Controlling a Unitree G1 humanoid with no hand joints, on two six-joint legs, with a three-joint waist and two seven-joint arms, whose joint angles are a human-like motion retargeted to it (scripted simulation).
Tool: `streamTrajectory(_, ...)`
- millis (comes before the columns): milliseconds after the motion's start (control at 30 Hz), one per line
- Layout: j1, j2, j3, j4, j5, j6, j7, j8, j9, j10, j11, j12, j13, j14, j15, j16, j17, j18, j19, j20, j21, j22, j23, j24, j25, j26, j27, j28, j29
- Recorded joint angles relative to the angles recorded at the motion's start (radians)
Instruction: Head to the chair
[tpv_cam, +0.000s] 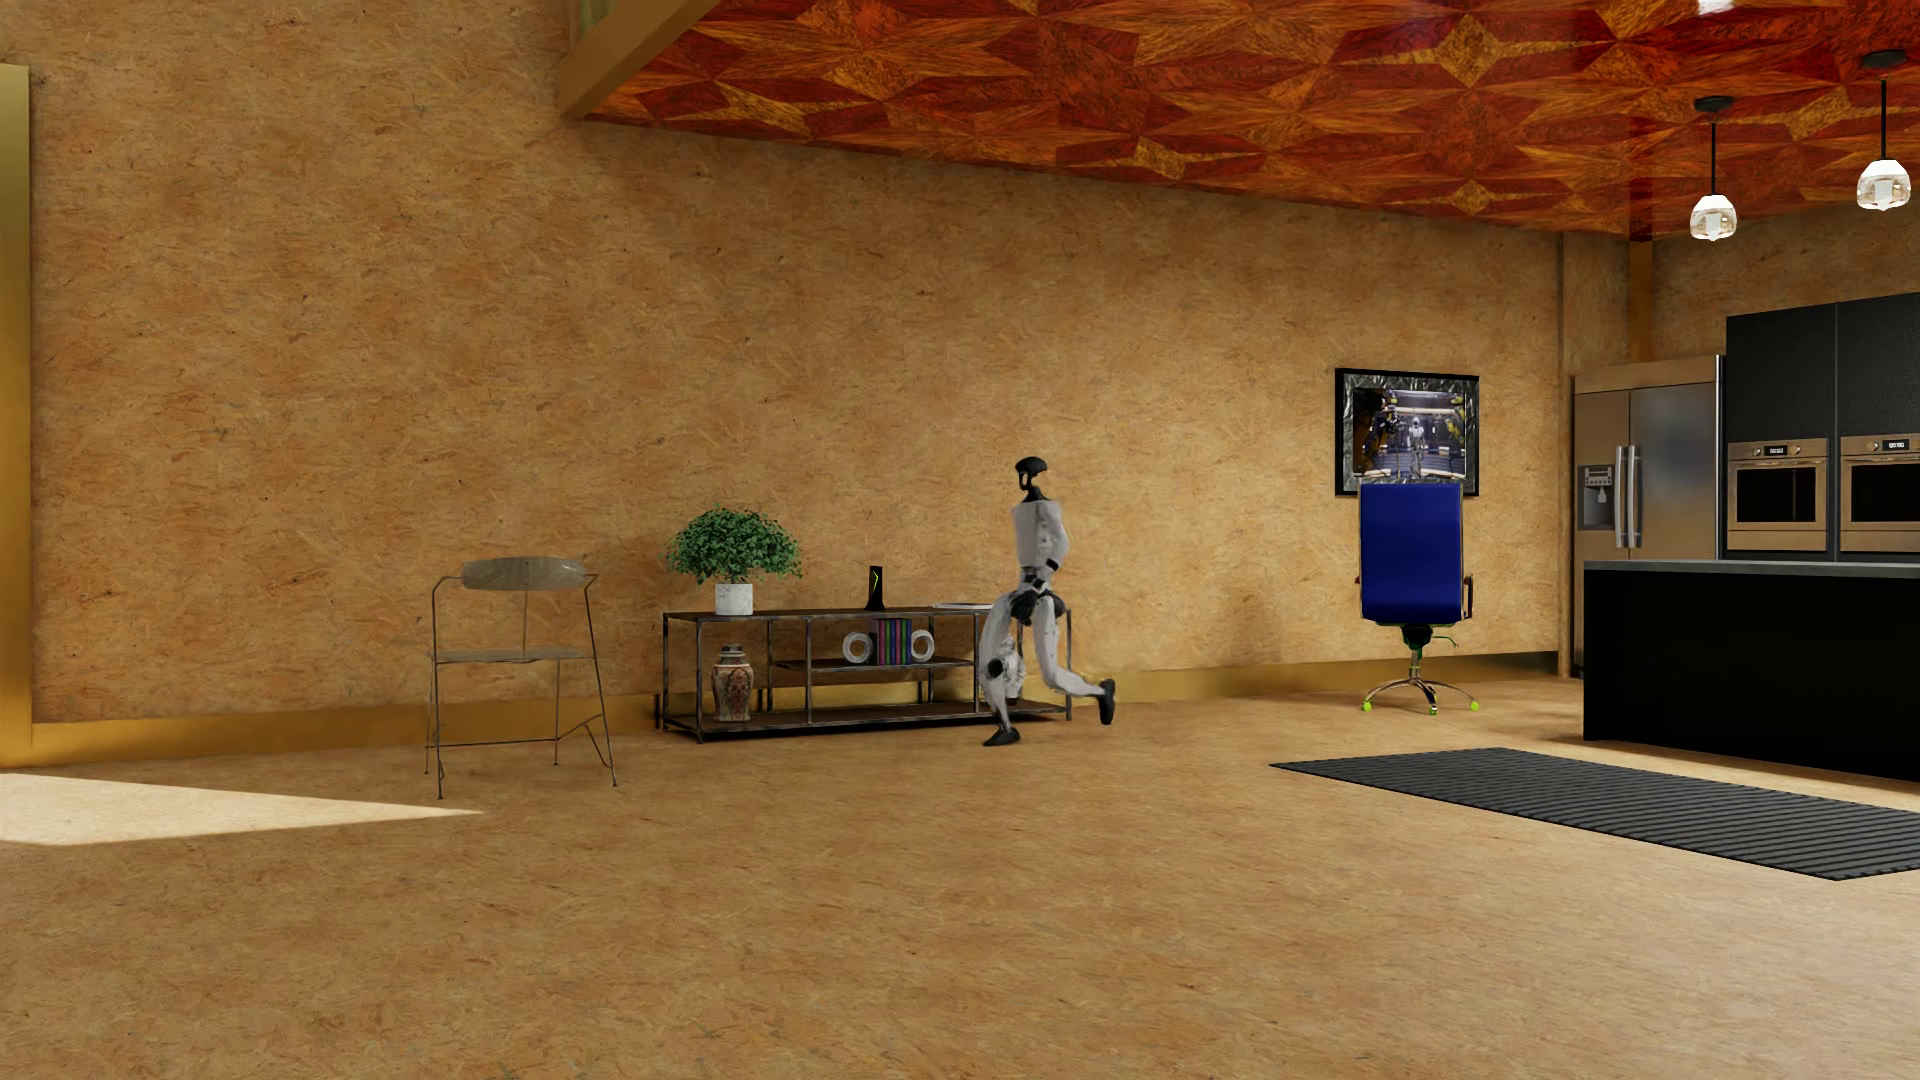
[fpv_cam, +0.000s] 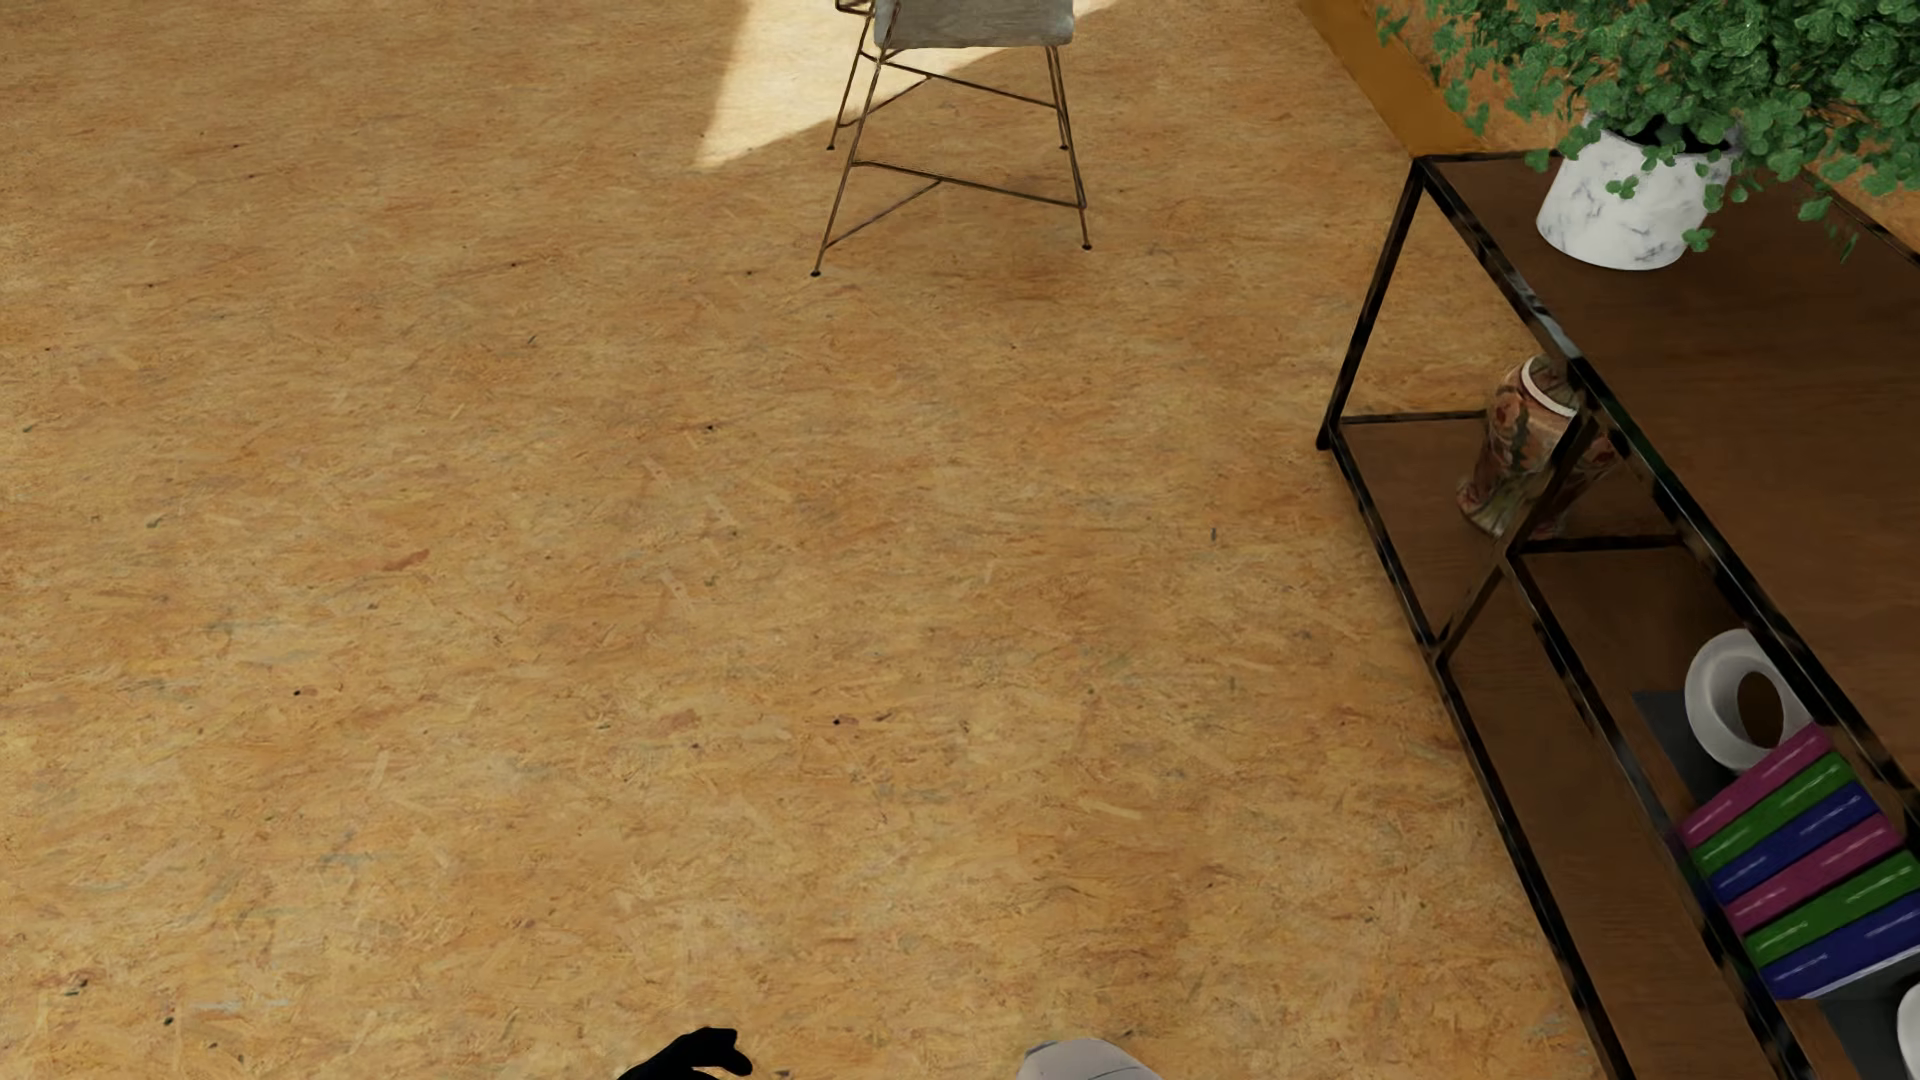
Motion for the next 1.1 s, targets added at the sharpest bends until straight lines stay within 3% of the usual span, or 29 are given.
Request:
streamTrajectory(67, -0.209, 0.178, 0.161, -0.062, 0.019, -0.048, 0.0, 0.0, 0.008, 0.143, -0.109, 0.073, -0.058, -0.02, 0.008, -0.008, 0.019, 0.0, 0.0, -0.064, -0.053, 0.074, -0.118, 0.0, 0.0, 0.0, 0.0, 0.0, 0.0)
streamTrajectory(100, -0.294, 0.286, 0.223, -0.088, 0.019, -0.076, 0.0, 0.0, 0.013, 0.075, -0.175, 0.142, -0.084, 0.007, 0.008, -0.007, 0.026, 0.0, 0.0, -0.048, -0.061, 0.086, -0.19, 0.0, 0.0, 0.0, 0.0, 0.0, 0.0)
streamTrajectory(133, -0.363, 0.382, 0.266, -0.106, 0.015, -0.075, 0.0, 0.0, 0.018, -0.088, -0.231, 0.141, -0.113, 0.081, 0.003, -0.043, 0.022, 0.0, 0.0, -0.143, -0.102, 0.253, -0.257, 0.0, 0.0, 0.0, 0.0, 0.0, 0.0)
streamTrajectory(200, -0.465, 0.551, 0.349, -0.118, -0.008, -0.091, 0.0, 0.0, 0.011, -0.516, -0.321, 0.236, -0.17, 0.214, -0.025, -0.02, 0.02, 0.0, 0.0, -0.244, -0.145, 0.274, -0.401, 0.0, 0.0, 0.0, 0.0, 0.0, 0.0)
streamTrajectory(233, -0.486, 0.62, 0.381, -0.106, -0.015, -0.08, 0.0, 0.0, 0.005, -0.712, -0.339, 0.269, -0.207, 0.073, -0.059, -0.026, 0.008, 0.0, 0.0, -0.268, -0.174, 0.299, -0.456, 0.0, 0.0, 0.0, 0.0, 0.0, 0.0)
streamTrajectory(267, -0.512, 0.665, 0.414, -0.092, -0.024, -0.07, 0.0, 0.0, -0.005, -0.821, -0.342, 0.3, -0.239, -0.23, -0.099, -0.024, -0.005, 0.0, 0.0, -0.305, -0.187, 0.307, -0.496, 0.0, 0.0, 0.0, 0.0, 0.0, 0.0)
streamTrajectory(300, -0.54, 0.698, 0.445, -0.078, -0.043, -0.065, 0.0, 0.0, -0.013, -0.796, -0.33, 0.326, -0.26, -0.43, -0.136, -0.027, -0.012, 0.0, 0.0, -0.319, -0.213, 0.317, -0.518, 0.0, 0.0, 0.0, 0.0, 0.0, 0.0)
streamTrajectory(333, -0.564, 0.73, 0.481, -0.082, -0.064, -0.066, 0.0, 0.0, -0.009, -0.802, -0.307, 0.346, -0.271, -0.436, -0.134, -0.029, -0.013, 0.0, 0.0, -0.342, -0.233, 0.328, -0.52, 0.0, 0.0, 0.0, 0.0, 0.0, 0.0)
streamTrajectory(367, -0.584, 0.775, 0.501, -0.1, -0.089, -0.076, 0.0, 0.0, -0.003, -0.781, -0.281, 0.359, -0.268, -0.255, -0.087, -0.029, -0.004, 0.0, 0.0, -0.358, -0.252, 0.344, -0.488, 0.0, 0.0, 0.0, 0.0, 0.0, 0.0)
streamTrajectory(400, -0.621, 0.771, 0.494, -0.13, -0.106, -0.091, 0.0, 0.0, -0.023, -0.737, -0.218, 0.364, -0.251, 0.007, 0.038, -0.034, 0.01, 0.0, 0.0, -0.37, -0.264, 0.357, -0.448, 0.0, 0.0, 0.0, 0.0, 0.0, 0.0)
streamTrajectory(433, -0.625, 0.728, 0.477, -0.177, -0.154, -0.125, 0.0, 0.0, -0.028, -0.654, -0.058, 0.352, -0.231, 0.138, 0.237, -0.034, 0.034, 0.0, 0.0, -0.397, -0.249, 0.375, -0.364, 0.0, 0.0, 0.0, 0.0, 0.0, 0.0)
streamTrajectory(467, -0.571, 0.683, 0.452, -0.208, -0.169, -0.13, 0.0, 0.0, -0.015, -0.598, 0.112, 0.334, -0.208, 0.136, 0.404, -0.03, 0.053, 0.0, 0.0, -0.39, -0.221, 0.373, -0.266, 0.0, 0.0, 0.0, 0.0, 0.0, 0.0)
streamTrajectory(500, -0.51, 0.565, 0.428, -0.234, -0.168, -0.119, 0.0, 0.0, -0.005, -0.591, 0.326, 0.296, -0.196, 0.11, 0.391, -0.042, 0.043, 0.0, 0.0, -0.375, -0.169, 0.355, -0.184, 0.0, 0.0, 0.0, 0.0, 0.0, 0.0)
streamTrajectory(533, -0.412, 0.464, 0.382, -0.255, -0.183, -0.122, 0.0, 0.0, 0.017, -0.617, 0.496, 0.266, -0.201, 0.059, 0.232, -0.03, 0.055, 0.0, 0.0, -0.342, -0.107, 0.303, -0.098, 0.0, 0.0, 0.0, 0.0, 0.0, 0.0)
streamTrajectory(567, -0.32, 0.379, 0.303, -0.256, -0.168, -0.098, 0.0, 0.0, 0.018, -0.641, 0.574, 0.228, -0.18, 0.006, 0.079, -0.03, 0.052, 0.0, 0.0, -0.309, -0.072, 0.26, -0.034, 0.0, 0.0, 0.0, 0.0, 0.0, 0.0)
streamTrajectory(633, -0.145, 0.222, 0.174, -0.231, -0.148, -0.062, 0.0, 0.0, 0.013, -0.713, 0.497, 0.138, -0.105, -0.114, -0.023, -0.013, 0.043, 0.0, 0.0, -0.24, -0.031, 0.15, 0.032, 0.0, 0.0, 0.0, 0.0, 0.0, 0.0)
streamTrajectory(700, 0.014, 0.137, 0.079, -0.187, -0.14, -0.037, 0.0, 0.0, 0.0, -0.787, 0.171, 0.059, -0.018, -0.244, 0.015, 0.007, 0.023, 0.0, 0.0, -0.121, -0.01, 0.032, 0.051, 0.0, 0.0, 0.0, 0.0, 0.0, 0.0)
streamTrajectory(767, 0.136, 0.083, 0.027, -0.183, -0.161, -0.047, 0.0, 0.0, -0.024, -0.848, -0.217, -0.026, 0.034, -0.372, 0.217, 0.015, 0.009, 0.0, 0.0, 0.015, -0.007, -0.042, 0.053, 0.0, 0.0, 0.0, 0.0, 0.0, 0.0)
streamTrajectory(800, 0.165, 0.059, 0.005, -0.167, -0.166, -0.045, 0.0, 0.0, -0.041, -0.847, -0.281, -0.064, 0.045, -0.41, 0.563, 0.02, 0.005, 0.0, 0.0, 0.067, -0.002, -0.075, 0.053, 0.0, 0.0, 0.0, 0.0, 0.0, 0.0)
streamTrajectory(833, 0.172, 0.035, -0.024, -0.147, -0.169, -0.045, 0.0, 0.0, -0.051, -0.829, -0.724, -0.091, 0.047, -0.423, 0.769, 0.026, 0.007, 0.0, 0.0, 0.113, 0.0, -0.111, 0.067, 0.0, 0.0, 0.0, 0.0, 0.0, 0.0)
streamTrajectory(867, 0.216, -0.013, -0.021, -0.147, -0.166, -0.048, 0.0, 0.0, -0.062, -0.821, -0.34, -0.105, 0.056, -0.411, 0.768, 0.026, 0.015, 0.0, 0.0, 0.118, -0.036, -0.115, 0.085, 0.0, 0.0, 0.0, 0.0, 0.0, 0.0)
streamTrajectory(900, 0.238, -0.019, -0.041, -0.115, -0.143, -0.041, 0.0, 0.0, -0.062, -0.774, -0.267, -0.091, 0.053, -0.369, 0.503, 0.025, 0.024, 0.0, 0.0, 0.138, -0.051, -0.133, 0.097, 0.0, 0.0, 0.0, 0.0, 0.0, 0.0)
streamTrajectory(967, 0.204, -0.012, -0.022, -0.063, -0.048, -0.025, 0.0, 0.0, -0.089, -0.531, -0.145, -0.008, 0.062, -0.152, 0.215, -0.011, 0.029, 0.0, 0.0, 0.171, -0.062, -0.12, 0.123, 0.0, 0.0, 0.0, 0.0, 0.0, 0.0)
streamTrajectory(1033, 0.077, 0.148, -0.002, -0.024, -0.032, -0.009, 0.0, 0.0, -0.042, -0.121, -0.064, 0.038, 0.03, 0.025, 0.078, -0.066, 0.035, 0.0, 0.0, 0.139, -0.096, 0.012, 0.077, 0.0, 0.0, 0.0, 0.0, 0.0, 0.0)
streamTrajectory(1067, -0.014, 0.2, 0.027, -0.035, -0.019, -0.014, 0.0, 0.0, -0.027, 0.056, -0.07, 0.029, -0.014, 0.026, 0.046, -0.078, 0.038, 0.0, 0.0, 0.072, -0.112, 0.113, 0.087, 0.0, 0.0, 0.0, 0.0, 0.0, 0.0)
streamTrajectory(1100, -0.098, 0.244, 0.094, -0.024, 0.008, -0.02, 0.0, 0.0, -0.013, 0.137, -0.106, 0.028, -0.061, 0.029, 0.046, -0.052, 0.03, 0.0, 0.0, -0.103, -0.1, 0.16, 0.002, 0.0, 0.0, 0.0, 0.0, 0.0, 0.0)
